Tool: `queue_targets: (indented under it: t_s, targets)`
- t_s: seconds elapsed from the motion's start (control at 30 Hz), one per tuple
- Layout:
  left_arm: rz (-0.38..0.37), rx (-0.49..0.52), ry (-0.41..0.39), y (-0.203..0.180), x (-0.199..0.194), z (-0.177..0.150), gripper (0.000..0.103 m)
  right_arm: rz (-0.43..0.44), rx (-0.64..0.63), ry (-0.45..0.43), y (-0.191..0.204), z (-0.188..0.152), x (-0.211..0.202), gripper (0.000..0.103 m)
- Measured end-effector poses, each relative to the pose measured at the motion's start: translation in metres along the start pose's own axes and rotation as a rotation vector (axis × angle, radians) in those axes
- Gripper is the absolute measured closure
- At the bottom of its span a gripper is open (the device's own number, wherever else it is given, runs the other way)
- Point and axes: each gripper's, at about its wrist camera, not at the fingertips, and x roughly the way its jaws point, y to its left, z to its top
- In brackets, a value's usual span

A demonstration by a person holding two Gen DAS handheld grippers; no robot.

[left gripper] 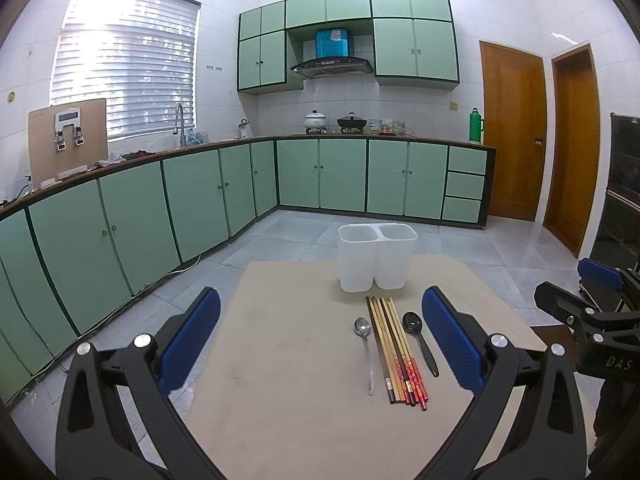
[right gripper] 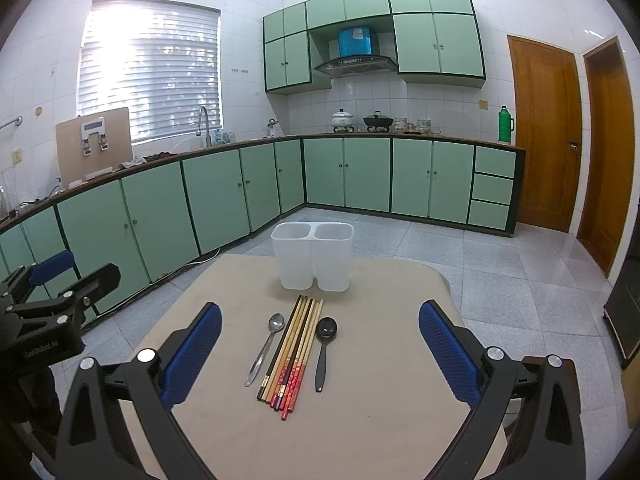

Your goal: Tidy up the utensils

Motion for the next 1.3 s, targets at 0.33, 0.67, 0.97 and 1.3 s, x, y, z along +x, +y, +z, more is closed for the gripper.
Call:
queue_targets:
  t_s: [0.33,0.67,0.97,1.3]
  targets:
    - [0.001,0.0,-0.001,0.0015,0.0002,-0.0003,0.005,0.0,0.0,0.0,0.0002,0.0002,-0.0001,0.006]
    - [0.003,-0.001,-0.001,0.0028,0.0027,-0.0011,0.005,-0.001,-0.001,0.0,0.0002,0.0004,-0.0002,0.006]
    - [0.004,-0.002,-0.002,0.0034,0.0027,-0.0012,0.005,0.0,-0.001,0.0,-0.0003,-0.0003,0.0004,0.006]
    - [0.006,-0.003,-0.003,0.006,0.0037,-0.0014,0.005,0.001,-0.001,-0.001,0.0041,0.0055,-0.0028,0.006]
